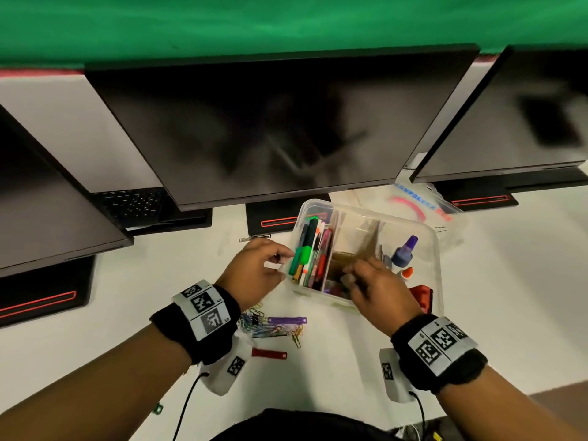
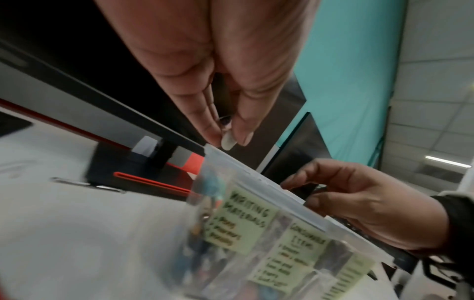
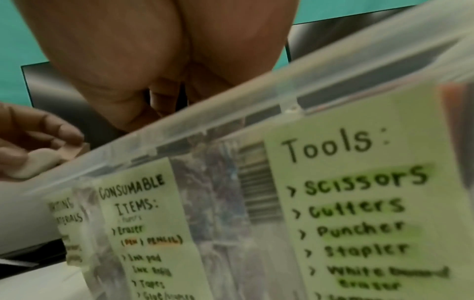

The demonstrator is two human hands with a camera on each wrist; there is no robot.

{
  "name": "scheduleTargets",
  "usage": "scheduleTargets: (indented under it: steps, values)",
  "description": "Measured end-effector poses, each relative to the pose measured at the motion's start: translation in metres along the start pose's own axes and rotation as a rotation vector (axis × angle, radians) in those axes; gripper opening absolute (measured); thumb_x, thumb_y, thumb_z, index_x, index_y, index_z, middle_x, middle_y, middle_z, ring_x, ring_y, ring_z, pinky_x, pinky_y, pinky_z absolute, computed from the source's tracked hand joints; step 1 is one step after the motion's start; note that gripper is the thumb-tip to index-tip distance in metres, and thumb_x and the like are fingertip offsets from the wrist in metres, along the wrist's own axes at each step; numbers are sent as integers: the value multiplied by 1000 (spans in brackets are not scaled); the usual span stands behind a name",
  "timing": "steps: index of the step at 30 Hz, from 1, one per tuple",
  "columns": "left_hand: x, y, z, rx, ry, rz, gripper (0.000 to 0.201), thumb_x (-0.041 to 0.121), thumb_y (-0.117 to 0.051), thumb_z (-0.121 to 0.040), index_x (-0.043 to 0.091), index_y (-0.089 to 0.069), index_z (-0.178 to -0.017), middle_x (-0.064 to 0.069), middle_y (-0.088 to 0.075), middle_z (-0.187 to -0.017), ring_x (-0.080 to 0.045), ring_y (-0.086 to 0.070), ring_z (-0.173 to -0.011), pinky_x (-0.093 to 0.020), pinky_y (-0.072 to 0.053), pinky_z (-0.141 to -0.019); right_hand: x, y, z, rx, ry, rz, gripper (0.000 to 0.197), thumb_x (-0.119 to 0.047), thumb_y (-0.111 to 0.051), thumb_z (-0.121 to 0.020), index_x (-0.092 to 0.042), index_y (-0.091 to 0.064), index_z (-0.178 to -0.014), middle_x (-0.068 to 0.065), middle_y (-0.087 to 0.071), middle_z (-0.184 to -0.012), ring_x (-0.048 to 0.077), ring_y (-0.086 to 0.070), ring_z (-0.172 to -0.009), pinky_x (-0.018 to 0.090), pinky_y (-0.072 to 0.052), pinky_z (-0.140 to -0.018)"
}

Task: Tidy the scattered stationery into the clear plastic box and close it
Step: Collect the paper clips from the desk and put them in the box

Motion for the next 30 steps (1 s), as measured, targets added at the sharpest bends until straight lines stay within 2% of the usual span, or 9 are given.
scheduleTargets:
  steps: [3,6,10,14,16,19,23,27,30]
  values:
    - [24,-19,-5,-32,-48,52,38,-3,-64,-81,23,-64,-108,4,-49,-111,-9,-56,-101,-6,-49,-82,9,5,7,105,0,-38,17,-1,-63,-76,-10,-66,-91,6,-67,-91,23,-63,-79,26,-48,-71]
    - [40,-40,-9,-72,-62,39,37,0,-64,-82,24,-64,-111,9,-46,-113,-5,-53,-99,-3,-47,-80,21,-2,14,65,-13,-25,11,-12,-56,-76,-15,-66,-81,1,-65,-80,22,-57,-77,30,-46,-72]
    - [53,-64,-11,-107,-98,41,34,2,-62,-85,20,-64,-114,12,-45,-114,-6,-53,-106,-8,-48,-87,29,-11,16,39,17,-47,23,-26,-43,-80,-18,-64,-76,-4,-60,-75,13,-45,-75,25,-36,-74]
    - [51,-73,-13,-102,-110,-19,34,2,-59,-87,18,-65,-117,6,-50,-128,-7,-52,-114,-13,-43,-97,31,-13,15,23,-2,-54,24,-27,-42,-81,-18,-63,-76,-5,-60,-75,14,-45,-76,25,-36,-74]
    - [45,-68,-13,-64,-103,-48,34,3,-58,-88,21,-66,-116,6,-52,-132,-7,-51,-118,-15,-41,-99,31,-14,14,27,10,-46,24,-27,-42,-81,-18,-63,-75,-5,-60,-74,14,-44,-76,25,-36,-74]
    - [33,-46,-11,30,-81,-31,33,3,-57,-89,22,-67,-113,7,-55,-128,-6,-52,-114,-18,-45,-99,29,-11,11,45,12,-22,12,-17,-53,-79,-16,-64,-74,-2,-61,-73,15,-47,-74,28,-40,-71]
    - [4,-6,-7,150,1,-62,29,2,-58,-88,21,-69,-107,10,-58,-112,-3,-53,-101,-10,-44,-87,4,-6,0,86,104,-7,6,-13,-58,-73,-13,-64,-70,-1,-62,-71,16,-53,-72,24,-39,-72]
    - [-36,30,9,151,113,-145,25,2,-58,-88,20,-70,-100,3,-62,-109,-9,-57,-92,-21,-46,-86,-43,-22,-15,-47,255,-49,9,-12,-58,-76,-10,-67,-79,4,-65,-78,19,-60,-71,22,-46,-69]
    - [-63,50,26,108,175,-259,24,3,-57,-88,18,-70,-101,-1,-63,-109,-12,-58,-89,-19,-43,-83,-75,-45,-20,-165,358,-33,8,-11,-60,-80,-12,-67,-83,3,-67,-82,20,-63,-72,22,-48,-69]
Point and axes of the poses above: each hand's wrist, its own z-axis away from the middle knuckle, its own y-axis out of the back of the hand, x = y × z, the point moved 5 cm from there along -z, towards the middle knuckle
